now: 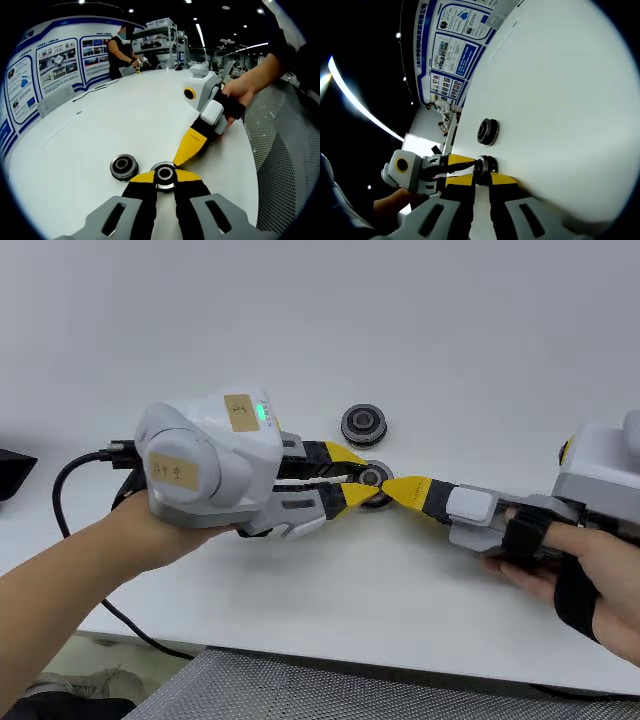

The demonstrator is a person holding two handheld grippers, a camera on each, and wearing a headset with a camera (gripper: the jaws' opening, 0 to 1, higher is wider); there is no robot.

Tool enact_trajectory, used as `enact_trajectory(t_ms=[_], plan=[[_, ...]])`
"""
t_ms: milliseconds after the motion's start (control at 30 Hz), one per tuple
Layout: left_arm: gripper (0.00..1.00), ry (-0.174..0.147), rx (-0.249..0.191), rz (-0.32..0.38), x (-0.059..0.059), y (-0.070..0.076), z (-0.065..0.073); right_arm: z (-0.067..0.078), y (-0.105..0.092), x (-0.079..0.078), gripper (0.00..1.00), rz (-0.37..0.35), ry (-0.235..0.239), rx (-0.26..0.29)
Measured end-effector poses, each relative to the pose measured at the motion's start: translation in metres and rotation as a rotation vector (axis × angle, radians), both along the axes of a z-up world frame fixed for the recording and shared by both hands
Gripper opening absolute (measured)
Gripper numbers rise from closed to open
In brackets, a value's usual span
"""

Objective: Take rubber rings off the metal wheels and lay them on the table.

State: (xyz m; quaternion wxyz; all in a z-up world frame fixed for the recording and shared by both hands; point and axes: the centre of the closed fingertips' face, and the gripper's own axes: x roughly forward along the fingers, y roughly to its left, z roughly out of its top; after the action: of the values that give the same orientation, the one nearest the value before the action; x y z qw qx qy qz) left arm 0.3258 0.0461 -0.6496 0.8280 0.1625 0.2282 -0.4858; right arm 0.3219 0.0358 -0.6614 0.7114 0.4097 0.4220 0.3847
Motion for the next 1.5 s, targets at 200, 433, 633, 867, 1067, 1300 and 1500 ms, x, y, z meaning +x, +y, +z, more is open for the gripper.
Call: enact_trajectory(t_ms=[200,433,633,867,1067,1300,1500], plan=[[0.12,0.0,0.001,-0.005,0.0,0.0,0.0,0.0,-0.004,-0.001,0.09,0.004,0.005,0.008],[0.12,0.001,0.001,-0.004,0.001,0.0,0.0,0.002,-0.004,-0.001,0.04,-0.002,0.0,0.009],[0.12,0.0,0.001,-0.003,0.001,0.0,-0.001,0.002,-0.004,0.0,0.03,-0.008,0.006,0.001],[0.12,0.0,0.003,-0.003,0.002,0.0,0.0,-0.002,-0.003,-0.001,0.02,-0.014,0.029,-0.042],[0.12,-0.001,0.003,-0.002,0.002,0.0,0.0,0.001,-0.004,0.0,0.01,-0.034,0.033,-0.044],[0.12,-0.001,0.004,-0.002,0.001,0.0,0.0,0.004,-0.003,0.0,0.01,-0.029,0.017,-0.055],[0.12,-0.001,0.005,0.0,0.001,0.001,0.0,0.007,0.0,0.0,0.0,-0.02,-0.005,-0.078]])
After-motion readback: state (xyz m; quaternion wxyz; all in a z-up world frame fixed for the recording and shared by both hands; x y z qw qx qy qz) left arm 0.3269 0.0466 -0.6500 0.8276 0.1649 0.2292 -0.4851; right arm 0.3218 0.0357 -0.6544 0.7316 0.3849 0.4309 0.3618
